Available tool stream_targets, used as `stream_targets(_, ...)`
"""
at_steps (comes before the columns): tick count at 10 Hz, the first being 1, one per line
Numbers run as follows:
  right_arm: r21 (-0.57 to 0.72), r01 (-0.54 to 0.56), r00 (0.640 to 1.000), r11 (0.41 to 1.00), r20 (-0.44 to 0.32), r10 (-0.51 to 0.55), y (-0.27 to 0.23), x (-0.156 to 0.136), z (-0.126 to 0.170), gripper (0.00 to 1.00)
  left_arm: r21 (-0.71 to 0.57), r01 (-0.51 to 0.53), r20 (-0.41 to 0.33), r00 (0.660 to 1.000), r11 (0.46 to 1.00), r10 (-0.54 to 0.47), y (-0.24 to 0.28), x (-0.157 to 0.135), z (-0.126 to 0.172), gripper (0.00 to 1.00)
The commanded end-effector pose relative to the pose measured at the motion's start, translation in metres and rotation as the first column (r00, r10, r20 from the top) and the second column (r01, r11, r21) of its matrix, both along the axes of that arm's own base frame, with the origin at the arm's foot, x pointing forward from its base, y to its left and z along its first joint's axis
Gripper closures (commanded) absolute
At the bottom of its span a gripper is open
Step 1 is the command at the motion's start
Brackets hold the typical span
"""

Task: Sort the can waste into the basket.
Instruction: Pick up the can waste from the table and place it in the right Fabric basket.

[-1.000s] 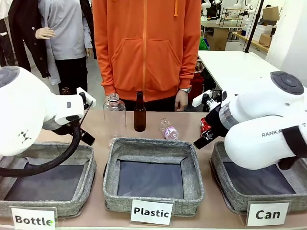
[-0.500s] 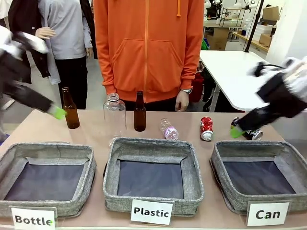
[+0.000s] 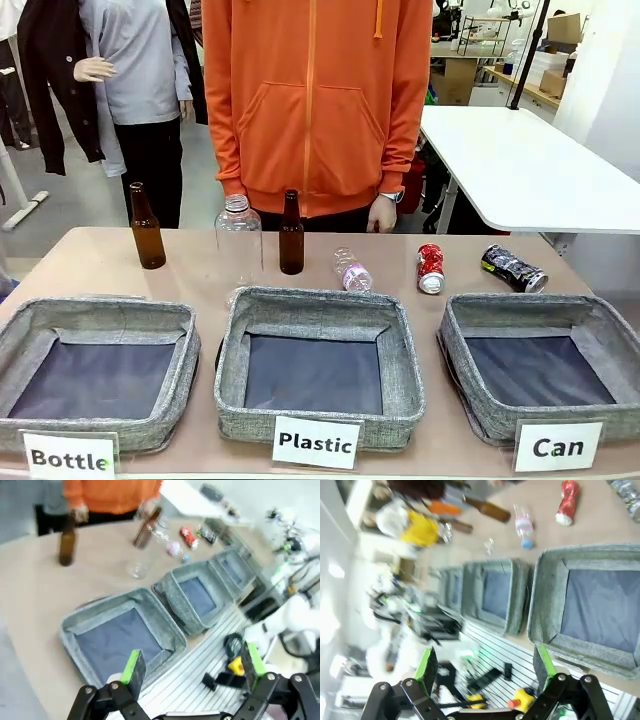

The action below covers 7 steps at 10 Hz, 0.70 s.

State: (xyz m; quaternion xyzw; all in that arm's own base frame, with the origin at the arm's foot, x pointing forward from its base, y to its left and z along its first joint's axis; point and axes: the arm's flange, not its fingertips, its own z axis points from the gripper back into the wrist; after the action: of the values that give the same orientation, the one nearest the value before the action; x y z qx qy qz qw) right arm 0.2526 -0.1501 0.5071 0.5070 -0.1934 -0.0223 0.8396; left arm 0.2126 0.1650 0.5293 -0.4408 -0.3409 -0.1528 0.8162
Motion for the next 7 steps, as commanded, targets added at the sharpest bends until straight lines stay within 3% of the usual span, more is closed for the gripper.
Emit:
stream_targets(1, 0.191, 0.106, 0.993, 0.976, 0.034, -0.115, -0.035, 0.007, -0.021, 0.0, -0.242, -0.074, -0.072, 0.996, 0.967, 0.059, 0.01, 0.009, -0.077, 0.0)
stream_targets(3, 0.231, 0.19, 0.98, 0.954, 0.016, -0.199, -0.062, 0.0, -0.038, 0.0, -0.438, -0.187, -0.16, 0.979, 0.879, 0.129, 0.016, 0.013, -0.115, 0.0)
stream_targets(5, 0.162, 0.314, 0.945, 0.935, 0.035, -0.324, -0.061, -0.007, -0.045, 0.0, -0.445, -0.271, -0.226, 0.956, 0.854, 0.186, -0.008, 0.031, -0.116, 0.0)
stream_targets(6, 0.24, 0.23, 0.972, 0.943, -0.009, -0.235, -0.073, -0.008, -0.045, 0.0, -0.439, -0.328, -0.224, 0.942, 0.837, 0.252, -0.016, 0.027, -0.116, 0.0)
stream_targets(7, 0.24, 0.23, 0.972, 0.943, -0.009, -0.235, -0.073, -0.008, -0.045, 0.0, -0.45, -0.245, -0.233, 0.96, 0.859, 0.152, 0.065, 0.035, -0.108, 0.0)
